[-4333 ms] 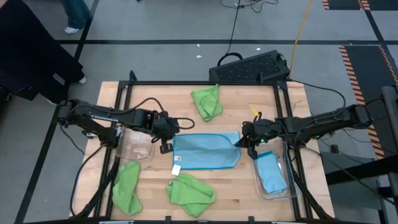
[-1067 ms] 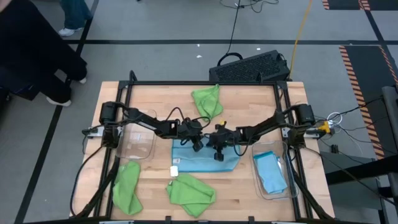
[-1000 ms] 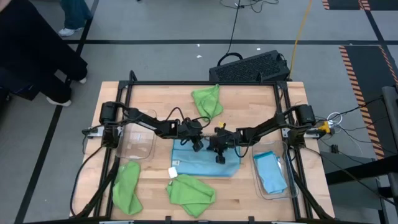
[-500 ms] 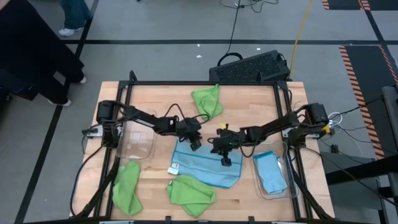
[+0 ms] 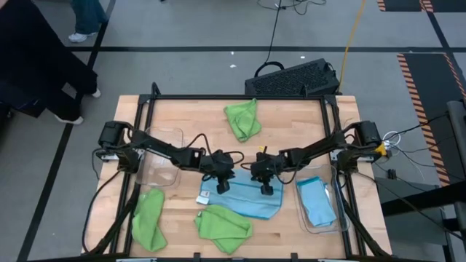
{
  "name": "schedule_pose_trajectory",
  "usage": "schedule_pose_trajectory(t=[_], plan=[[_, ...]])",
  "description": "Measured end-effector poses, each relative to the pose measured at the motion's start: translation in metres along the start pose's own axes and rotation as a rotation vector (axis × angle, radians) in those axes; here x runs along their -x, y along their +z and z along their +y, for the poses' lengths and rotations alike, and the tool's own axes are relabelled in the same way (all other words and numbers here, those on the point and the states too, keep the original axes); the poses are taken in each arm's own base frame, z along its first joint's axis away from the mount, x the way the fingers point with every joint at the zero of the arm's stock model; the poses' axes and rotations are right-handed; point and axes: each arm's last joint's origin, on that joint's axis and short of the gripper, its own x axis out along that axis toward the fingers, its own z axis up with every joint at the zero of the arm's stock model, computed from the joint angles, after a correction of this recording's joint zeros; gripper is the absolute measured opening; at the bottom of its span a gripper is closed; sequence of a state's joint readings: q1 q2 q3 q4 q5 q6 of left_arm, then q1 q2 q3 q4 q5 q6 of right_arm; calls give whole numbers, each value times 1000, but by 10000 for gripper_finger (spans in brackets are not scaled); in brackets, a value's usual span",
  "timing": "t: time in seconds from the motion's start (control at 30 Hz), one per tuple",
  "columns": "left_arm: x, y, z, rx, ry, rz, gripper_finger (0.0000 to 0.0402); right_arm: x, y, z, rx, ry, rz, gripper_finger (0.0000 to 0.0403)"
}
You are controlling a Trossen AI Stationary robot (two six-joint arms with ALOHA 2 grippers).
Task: Sort microfiber towel by color & place in baskets
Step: Fold the blue microfiber towel
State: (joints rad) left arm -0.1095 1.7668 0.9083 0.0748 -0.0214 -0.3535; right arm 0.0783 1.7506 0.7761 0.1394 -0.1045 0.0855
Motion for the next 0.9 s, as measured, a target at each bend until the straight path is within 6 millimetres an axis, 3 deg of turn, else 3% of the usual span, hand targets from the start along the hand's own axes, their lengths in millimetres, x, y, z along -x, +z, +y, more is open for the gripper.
schedule_pose_trajectory(t=[0.23,0.37,0.57,0.7,0.9], plan=[[-2,-1,0,13,4,-1,38,4,-1,-35,2,-222,14,0],[-2,1,5,19,19,-7,21,14,2,-48,-36,-251,-5,0],[-1,12,26,10,139,-87,5,29,14,-44,-20,-189,-96,0],[-5,21,48,29,126,-131,9,29,19,-39,-8,-158,-145,0],[-25,8,69,-13,68,-28,8,20,22,-39,-49,-152,-203,0]])
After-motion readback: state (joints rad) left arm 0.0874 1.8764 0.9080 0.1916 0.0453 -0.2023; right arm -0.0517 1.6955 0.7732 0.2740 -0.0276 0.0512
